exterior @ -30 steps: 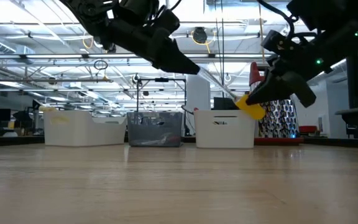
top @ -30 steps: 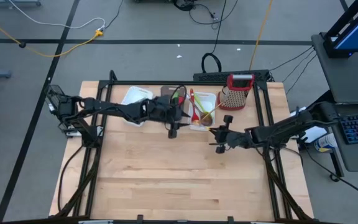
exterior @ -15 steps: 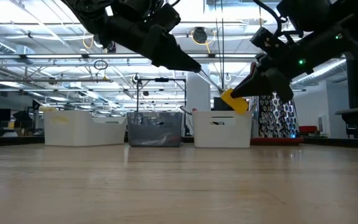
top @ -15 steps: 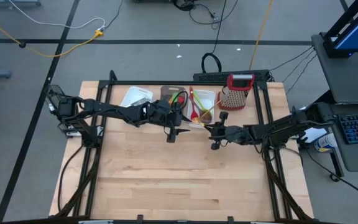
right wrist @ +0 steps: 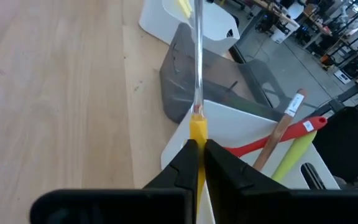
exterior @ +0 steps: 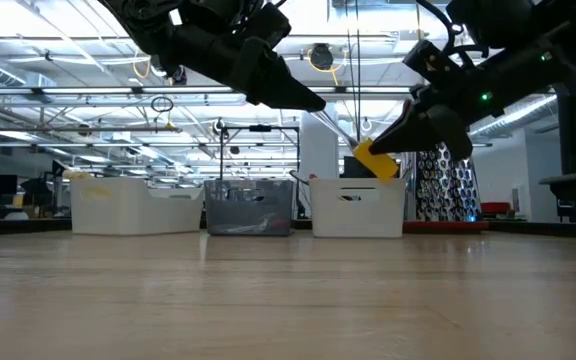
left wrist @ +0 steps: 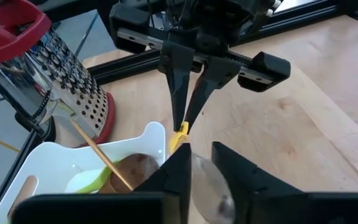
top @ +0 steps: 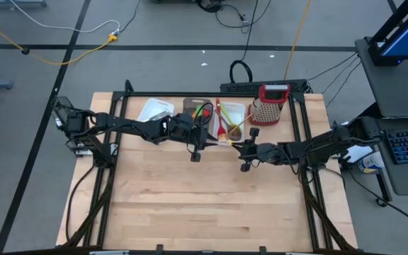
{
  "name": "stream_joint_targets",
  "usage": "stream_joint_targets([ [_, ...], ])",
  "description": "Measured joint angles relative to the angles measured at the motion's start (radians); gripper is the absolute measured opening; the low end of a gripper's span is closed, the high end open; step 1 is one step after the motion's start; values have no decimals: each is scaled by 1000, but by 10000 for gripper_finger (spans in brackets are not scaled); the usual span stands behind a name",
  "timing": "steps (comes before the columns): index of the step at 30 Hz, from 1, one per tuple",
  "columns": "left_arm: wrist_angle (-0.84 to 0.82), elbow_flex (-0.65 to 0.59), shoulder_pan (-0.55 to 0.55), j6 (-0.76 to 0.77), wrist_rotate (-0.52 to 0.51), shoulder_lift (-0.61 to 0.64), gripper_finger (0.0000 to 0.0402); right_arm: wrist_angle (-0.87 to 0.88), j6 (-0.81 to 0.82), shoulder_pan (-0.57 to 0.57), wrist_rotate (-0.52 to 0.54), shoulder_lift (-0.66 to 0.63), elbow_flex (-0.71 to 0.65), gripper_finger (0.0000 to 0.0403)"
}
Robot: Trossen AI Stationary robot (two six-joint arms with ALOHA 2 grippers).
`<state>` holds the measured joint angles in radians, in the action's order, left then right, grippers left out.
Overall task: Pick & Place Kitchen Items
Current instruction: Put the yellow spatula into the black bin
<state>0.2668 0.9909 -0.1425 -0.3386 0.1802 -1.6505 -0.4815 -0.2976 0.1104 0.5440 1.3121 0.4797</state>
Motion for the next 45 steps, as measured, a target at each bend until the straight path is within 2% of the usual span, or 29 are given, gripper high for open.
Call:
stream_joint_targets([
  [7, -1, 0, -2, -7, -5, 0, 9, -16, 14, 0, -74, 0, -1, 12],
  [13, -1, 0, -1, 1, -50, 0, 20, -15, 50, 0, -70, 0, -1, 12],
  [20, -3, 0, -1, 7, -57, 0, 10, -22, 49, -1, -72, 0, -1, 19],
  [30, -37, 0, 1, -9, -146, 16, 5, -61, 50, 2, -77, -1, 0, 76],
  [38, -182, 0, 24, -17, -216, 157, 5, -230, 49, 23, -77, -1, 0, 122],
  [41, -223, 0, 39, -36, -302, 221, 6, -224, 50, 23, -78, 0, 0, 128],
  [45, -309, 0, 40, -104, -475, 269, 4, -225, 66, 23, -78, 0, 0, 129],
])
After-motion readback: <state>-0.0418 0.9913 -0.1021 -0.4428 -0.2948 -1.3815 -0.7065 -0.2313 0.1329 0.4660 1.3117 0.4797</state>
